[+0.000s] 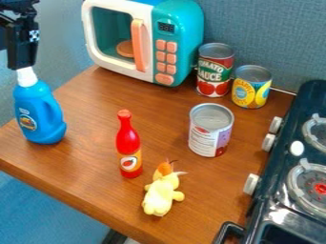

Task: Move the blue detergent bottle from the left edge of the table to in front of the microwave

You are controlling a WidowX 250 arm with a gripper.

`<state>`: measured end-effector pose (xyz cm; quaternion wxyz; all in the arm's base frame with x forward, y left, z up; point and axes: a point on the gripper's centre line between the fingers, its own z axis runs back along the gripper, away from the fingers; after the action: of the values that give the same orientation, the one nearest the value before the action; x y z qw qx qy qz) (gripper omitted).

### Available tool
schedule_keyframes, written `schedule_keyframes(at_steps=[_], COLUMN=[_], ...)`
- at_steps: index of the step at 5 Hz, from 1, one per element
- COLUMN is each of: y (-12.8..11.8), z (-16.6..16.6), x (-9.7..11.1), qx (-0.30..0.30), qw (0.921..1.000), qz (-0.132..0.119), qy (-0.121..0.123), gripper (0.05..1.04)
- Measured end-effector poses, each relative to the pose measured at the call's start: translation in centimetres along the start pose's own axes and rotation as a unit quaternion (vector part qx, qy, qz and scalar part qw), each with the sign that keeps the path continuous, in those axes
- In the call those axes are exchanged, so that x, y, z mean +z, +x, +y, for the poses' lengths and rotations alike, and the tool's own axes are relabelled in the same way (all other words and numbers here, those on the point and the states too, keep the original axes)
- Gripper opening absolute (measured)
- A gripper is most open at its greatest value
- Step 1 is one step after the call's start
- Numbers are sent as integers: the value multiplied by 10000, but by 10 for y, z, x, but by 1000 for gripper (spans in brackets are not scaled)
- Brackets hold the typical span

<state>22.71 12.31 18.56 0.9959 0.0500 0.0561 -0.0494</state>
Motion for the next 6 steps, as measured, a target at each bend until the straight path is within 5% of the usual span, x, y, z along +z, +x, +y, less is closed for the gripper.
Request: schedule_keyframes(at_steps=[1, 3, 4, 5, 6], y=[0, -6, -3, 17, 31], z=[-1, 24, 35, 51, 58], x=[-6, -8, -9, -29, -33], qx=[-8, 152, 184, 264, 455], qw=[9999, 9993, 9994, 9996, 9988], qz=[96, -273, -261, -12, -87], qy=[-80, -211, -89, -121, -153], gripper=[1008, 1008, 1008, 1008, 1008])
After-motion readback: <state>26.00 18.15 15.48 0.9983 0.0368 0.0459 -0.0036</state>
